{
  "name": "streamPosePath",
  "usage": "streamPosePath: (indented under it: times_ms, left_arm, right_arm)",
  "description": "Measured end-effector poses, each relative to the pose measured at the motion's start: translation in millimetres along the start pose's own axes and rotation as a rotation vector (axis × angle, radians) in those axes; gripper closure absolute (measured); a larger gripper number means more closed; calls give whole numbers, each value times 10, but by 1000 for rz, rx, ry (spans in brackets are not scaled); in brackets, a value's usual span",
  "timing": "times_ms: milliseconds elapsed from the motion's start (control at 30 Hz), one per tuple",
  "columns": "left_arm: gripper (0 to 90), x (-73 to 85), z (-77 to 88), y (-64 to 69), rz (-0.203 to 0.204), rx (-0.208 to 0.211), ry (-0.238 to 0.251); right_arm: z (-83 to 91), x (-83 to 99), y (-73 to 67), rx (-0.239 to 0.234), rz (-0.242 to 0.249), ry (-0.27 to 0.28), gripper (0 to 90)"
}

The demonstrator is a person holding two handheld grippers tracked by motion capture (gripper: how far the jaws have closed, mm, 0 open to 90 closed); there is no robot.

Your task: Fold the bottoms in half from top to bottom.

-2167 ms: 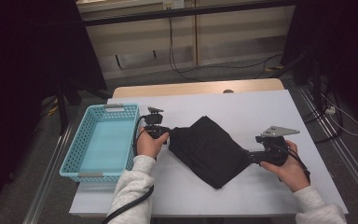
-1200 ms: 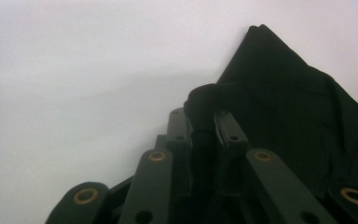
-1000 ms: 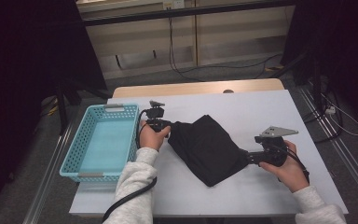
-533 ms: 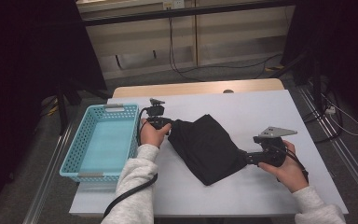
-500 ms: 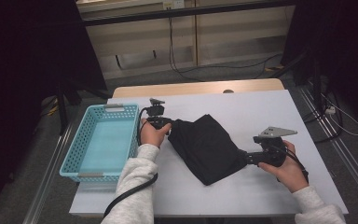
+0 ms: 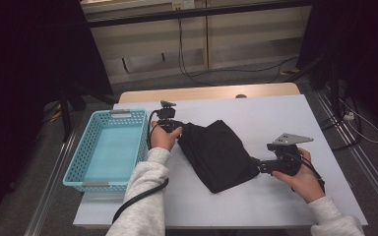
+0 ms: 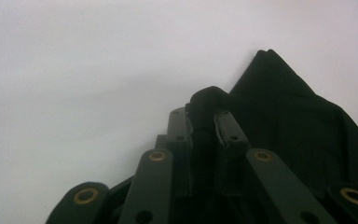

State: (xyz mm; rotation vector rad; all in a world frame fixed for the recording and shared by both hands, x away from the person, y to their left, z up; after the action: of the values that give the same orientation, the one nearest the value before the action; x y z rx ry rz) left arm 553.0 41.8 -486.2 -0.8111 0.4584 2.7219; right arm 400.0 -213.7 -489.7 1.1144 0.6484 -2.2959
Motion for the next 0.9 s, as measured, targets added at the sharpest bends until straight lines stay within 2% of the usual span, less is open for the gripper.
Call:
streamPosePath:
  times_ms: [267, 567, 667, 767, 833, 900]
  left_arm:
    - [787, -64, -65, -4, -8, -9, 13]
    - [774, -14, -38, -38, -12, -12, 14]
    - [775, 8, -38, -52, -7, -16, 7]
    - [778, 11, -25, -53, -10, -16, 5]
    - [781, 21, -14, -64, -15, -19, -1]
    - [783, 31, -12, -64, -10, -20, -4]
  right_arm:
    - [-71, -1, -56, -1, 8, -9, 159]
    - [-248, -25, -131, 29, 5, -16, 158]
    - [-338, -4, -131, 41, 0, -43, 171]
    - [-403, 50, -114, 35, -35, -70, 218]
    - [-424, 110, -93, 53, -40, -111, 220]
    - [-447, 160, -96, 36, -74, -123, 251]
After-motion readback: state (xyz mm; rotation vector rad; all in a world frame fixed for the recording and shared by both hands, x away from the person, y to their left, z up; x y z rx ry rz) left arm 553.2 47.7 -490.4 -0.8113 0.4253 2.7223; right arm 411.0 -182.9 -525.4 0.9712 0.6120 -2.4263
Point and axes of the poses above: each handheld gripper's, and its own axes: z roughly backward along the jaws, x roughly out of its underside, y roughly to its right, the point moved 9 cm from there along -z, roughly forward along the jaws, and after that the axes turned 11 degrees about -x, right-handed, at the moved point
